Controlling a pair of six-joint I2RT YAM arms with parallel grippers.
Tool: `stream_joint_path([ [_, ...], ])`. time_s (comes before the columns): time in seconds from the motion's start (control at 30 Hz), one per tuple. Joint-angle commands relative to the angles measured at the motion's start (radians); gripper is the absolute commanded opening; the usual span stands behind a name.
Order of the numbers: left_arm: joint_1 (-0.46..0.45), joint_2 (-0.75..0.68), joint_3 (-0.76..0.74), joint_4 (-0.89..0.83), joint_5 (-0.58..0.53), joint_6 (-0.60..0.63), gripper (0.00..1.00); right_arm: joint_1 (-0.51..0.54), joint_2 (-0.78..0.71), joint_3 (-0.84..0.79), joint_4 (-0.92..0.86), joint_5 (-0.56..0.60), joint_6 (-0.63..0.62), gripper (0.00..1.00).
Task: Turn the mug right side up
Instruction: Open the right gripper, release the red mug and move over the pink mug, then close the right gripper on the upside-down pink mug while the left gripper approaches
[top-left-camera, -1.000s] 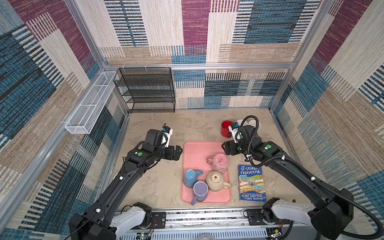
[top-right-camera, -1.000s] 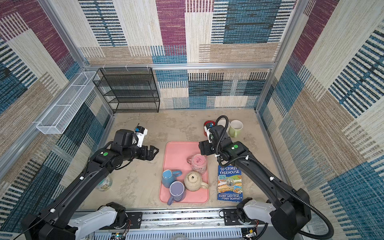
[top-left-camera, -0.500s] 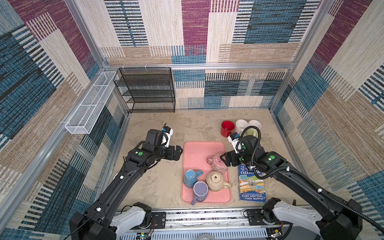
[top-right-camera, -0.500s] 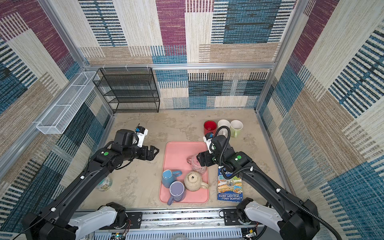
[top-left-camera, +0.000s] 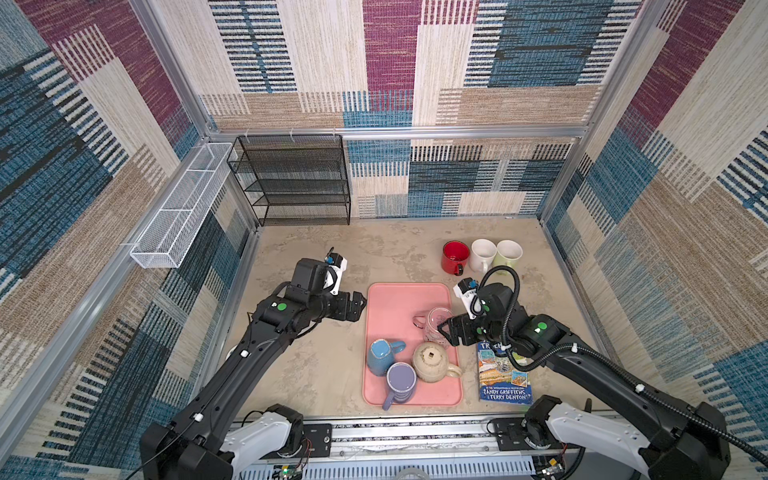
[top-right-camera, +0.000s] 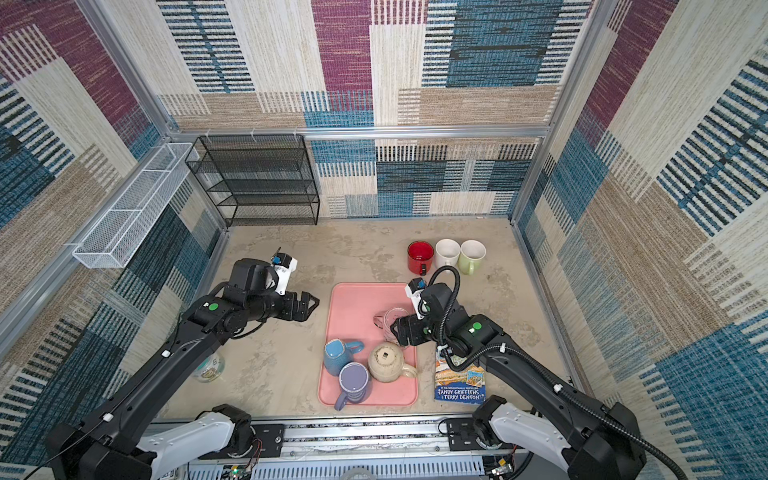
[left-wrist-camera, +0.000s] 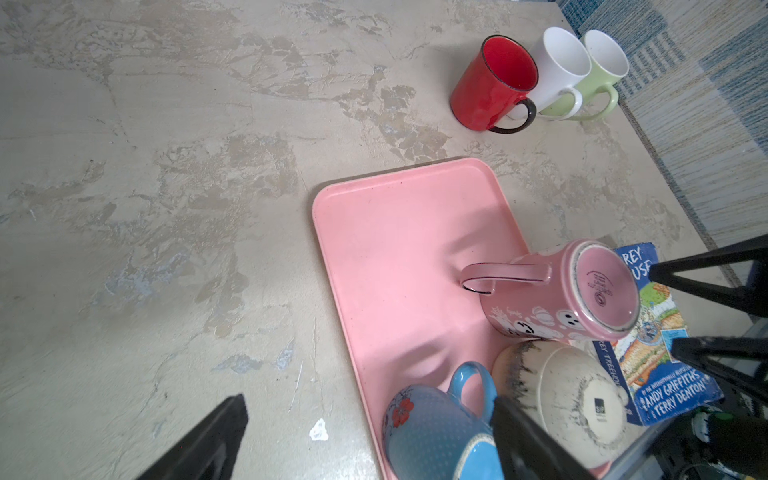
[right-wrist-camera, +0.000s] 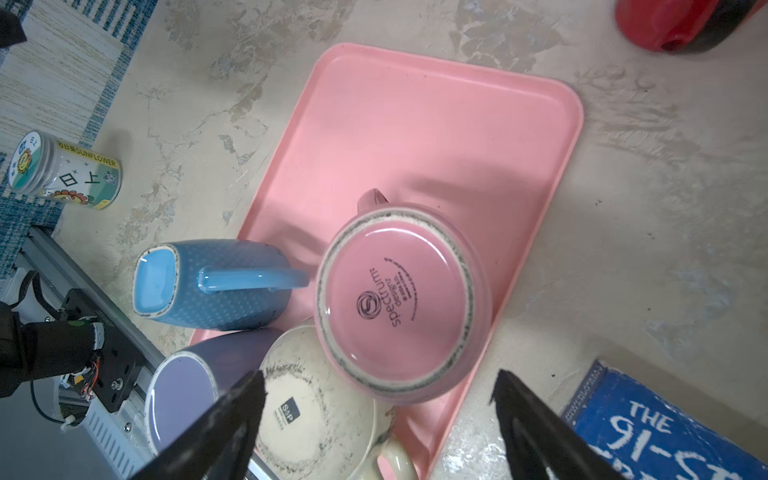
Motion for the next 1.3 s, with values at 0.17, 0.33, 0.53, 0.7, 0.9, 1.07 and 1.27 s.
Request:
stream_joint_path([
  [0.17,-0.009,-0.004,0.001,-0.009,-0.008,0.009,0.96,0.045,0.026,-0.027,0.041,0.04,0.087,0.89],
  [0.33,-0.017,0.001,0.0,-0.011,-0.016,0.009,0.96,0.071,0.063,-0.048,0.067,0.079,0.107,0.9],
  [0.53,-0.023,0.025,0.004,-0.008,-0.024,0.002,0.96,0.075,0.113,-0.049,0.091,0.114,0.109,0.87],
  [0.7,-0.023,0.119,0.058,-0.007,0.054,-0.037,0.88,0.075,0.16,-0.035,0.123,0.124,0.082,0.79],
  [0.9,-0.025,0.207,0.124,-0.01,0.064,-0.053,0.8,0.073,0.196,-0.018,0.174,0.121,0.041,0.67],
  [1.07,-0.043,0.314,0.204,-0.005,0.046,-0.074,0.73,0.073,0.213,-0.015,0.188,0.16,0.022,0.63],
  [1.27,-0.096,0.511,0.351,-0.01,0.054,-0.059,0.55,0.063,0.216,-0.035,0.22,0.183,0.028,0.66],
])
